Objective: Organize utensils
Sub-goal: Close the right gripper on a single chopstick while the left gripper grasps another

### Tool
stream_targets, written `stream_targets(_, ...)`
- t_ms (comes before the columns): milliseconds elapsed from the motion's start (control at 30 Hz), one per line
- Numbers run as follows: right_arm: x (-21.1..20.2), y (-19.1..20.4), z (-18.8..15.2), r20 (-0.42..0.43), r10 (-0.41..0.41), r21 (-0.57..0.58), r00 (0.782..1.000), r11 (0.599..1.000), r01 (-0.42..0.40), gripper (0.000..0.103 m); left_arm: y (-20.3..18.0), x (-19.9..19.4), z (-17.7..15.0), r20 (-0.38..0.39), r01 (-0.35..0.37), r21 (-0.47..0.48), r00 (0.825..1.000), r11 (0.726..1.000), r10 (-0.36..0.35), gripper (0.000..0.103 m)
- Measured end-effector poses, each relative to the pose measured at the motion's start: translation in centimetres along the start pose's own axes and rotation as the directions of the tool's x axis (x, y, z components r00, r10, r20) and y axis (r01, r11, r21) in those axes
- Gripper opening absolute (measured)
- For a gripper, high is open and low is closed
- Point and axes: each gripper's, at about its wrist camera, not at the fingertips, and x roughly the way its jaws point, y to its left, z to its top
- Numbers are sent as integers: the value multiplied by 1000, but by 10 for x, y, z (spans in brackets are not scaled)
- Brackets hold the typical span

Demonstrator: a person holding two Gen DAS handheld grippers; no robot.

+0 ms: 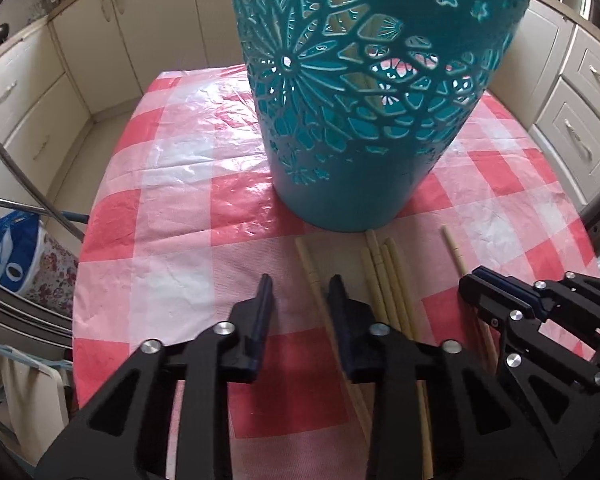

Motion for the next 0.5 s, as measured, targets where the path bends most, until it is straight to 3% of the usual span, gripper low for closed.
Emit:
stream_targets(133, 0, -13, 2, -25, 53, 32, 998, 998, -52, 6, 5, 0, 5, -29, 38, -19, 999, 999, -39, 25)
stream_targets(267, 1, -20, 3, -34, 47, 43, 998, 998, -45, 6, -2, 3, 9, -20, 2, 6, 1000, 1000, -2, 25)
stream_targets(333, 0, -17, 3, -36, 32, 12, 999, 999, -32, 6, -7, 2, 8, -20, 14, 30, 1000, 999, -13, 20)
stream_targets(400, 0, -16, 3, -44, 38, 2, 998, 999, -38, 6, -8, 2, 7, -35, 46, 25, 998, 999, -45, 9)
stream_targets(500, -1, -19, 3, -46, 43, 10, 998, 999, -43, 6, -4, 2, 7, -47, 65, 17, 997, 998, -64, 9)
